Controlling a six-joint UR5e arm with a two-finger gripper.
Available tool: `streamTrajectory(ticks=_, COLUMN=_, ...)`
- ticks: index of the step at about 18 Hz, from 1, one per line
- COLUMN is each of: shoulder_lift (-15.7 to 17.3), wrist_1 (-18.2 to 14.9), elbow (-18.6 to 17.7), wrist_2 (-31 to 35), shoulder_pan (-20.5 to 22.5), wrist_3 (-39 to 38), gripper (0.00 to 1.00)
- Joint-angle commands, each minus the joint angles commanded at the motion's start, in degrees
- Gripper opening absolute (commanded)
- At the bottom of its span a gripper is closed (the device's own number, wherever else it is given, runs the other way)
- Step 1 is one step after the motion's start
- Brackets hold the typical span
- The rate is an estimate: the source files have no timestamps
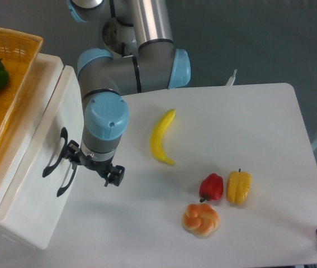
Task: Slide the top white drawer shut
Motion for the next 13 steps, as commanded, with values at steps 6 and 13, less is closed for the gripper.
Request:
streamTrajectory(ticks=6, shoulder_lift=0.0, wrist_1=0.0, elbow=0.0, wrist_2=0.09, shoulder_pan=0.0, wrist_3=0.09, gripper=1.0)
streamTrajectory(ticks=13, shoulder_lift=0.0, wrist_1=0.0, elbow=0.44, wrist_2=0.52, shoulder_pan=1.14, wrist_3=0.61, gripper=1.0)
